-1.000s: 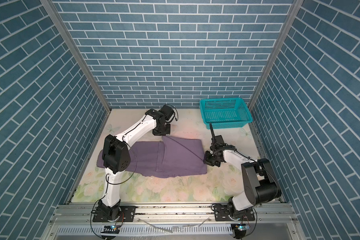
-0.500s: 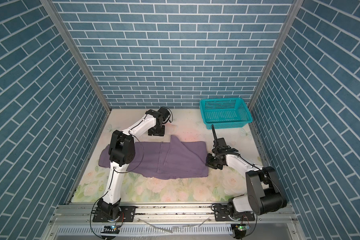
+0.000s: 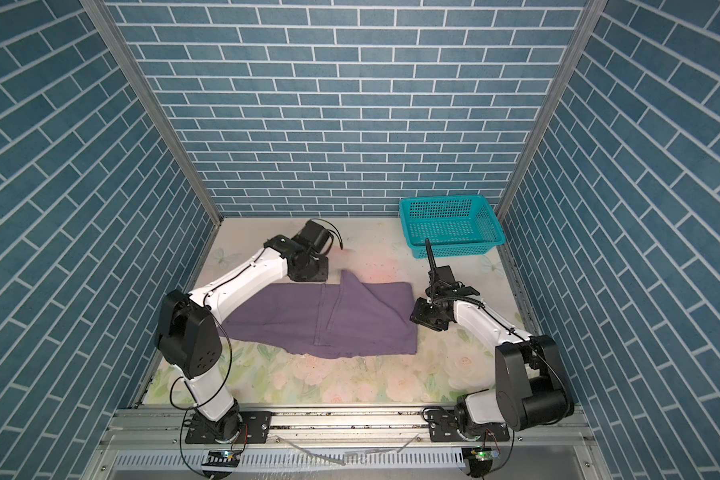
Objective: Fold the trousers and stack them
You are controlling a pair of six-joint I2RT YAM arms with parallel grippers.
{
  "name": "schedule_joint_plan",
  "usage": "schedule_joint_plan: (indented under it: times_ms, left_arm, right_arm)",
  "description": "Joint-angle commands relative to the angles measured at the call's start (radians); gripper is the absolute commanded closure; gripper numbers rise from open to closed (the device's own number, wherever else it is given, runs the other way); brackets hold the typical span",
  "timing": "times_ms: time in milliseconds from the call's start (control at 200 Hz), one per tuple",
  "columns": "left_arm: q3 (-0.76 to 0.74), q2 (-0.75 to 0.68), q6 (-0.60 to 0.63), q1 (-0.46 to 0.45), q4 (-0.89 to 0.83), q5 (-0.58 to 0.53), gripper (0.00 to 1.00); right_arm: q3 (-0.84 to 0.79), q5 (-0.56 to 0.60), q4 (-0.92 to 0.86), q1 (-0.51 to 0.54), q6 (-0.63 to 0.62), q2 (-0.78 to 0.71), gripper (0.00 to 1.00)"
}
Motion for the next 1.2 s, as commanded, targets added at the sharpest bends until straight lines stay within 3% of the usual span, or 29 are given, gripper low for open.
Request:
schedule_joint_plan:
  times_ms: [0, 235, 520, 565, 725, 800, 1025, 1195]
  left_arm:
    - [-0.1, 0.002, -0.046, -0.064, 0.09, 0.123, 0.55]
    - [-0.266, -0.014, -0.158, -0.149, 0.098, 0.138, 0.5]
    - [-0.317, 0.021, -0.213, -0.158, 0.134, 0.108, 0.45]
    - [-0.314, 0.036, -0.22, -0.158, 0.143, 0.106, 0.51]
    - [-0.272, 0.046, -0.225, -0.158, 0.112, 0.077, 0.9]
    - [-0.237, 0.022, -0.209, -0.155, 0.059, 0.039, 0.99]
    - [-0.161, -0.093, -0.2, -0.152, -0.141, -0.064, 1.0]
    - [-0.215, -0.184, -0.247, -0.158, -0.195, -0.066, 1.0]
  right_arm:
    - [0.054, 0.006, -0.065, -0.007, -0.042, -0.006, 0.56]
    - [0.12, -0.018, -0.1, -0.022, -0.044, -0.028, 0.59]
    - [0.129, -0.04, -0.101, -0.032, -0.036, -0.033, 0.59]
    - [0.128, -0.04, -0.102, -0.033, -0.036, -0.034, 0.59]
    - [0.123, -0.034, -0.11, -0.038, -0.036, -0.048, 0.59]
    - [0.119, -0.034, -0.108, -0.039, -0.036, -0.048, 0.59]
    - [0.102, -0.065, -0.074, -0.041, -0.02, -0.03, 0.6]
    - [0.095, -0.087, -0.059, -0.041, -0.021, -0.017, 0.6]
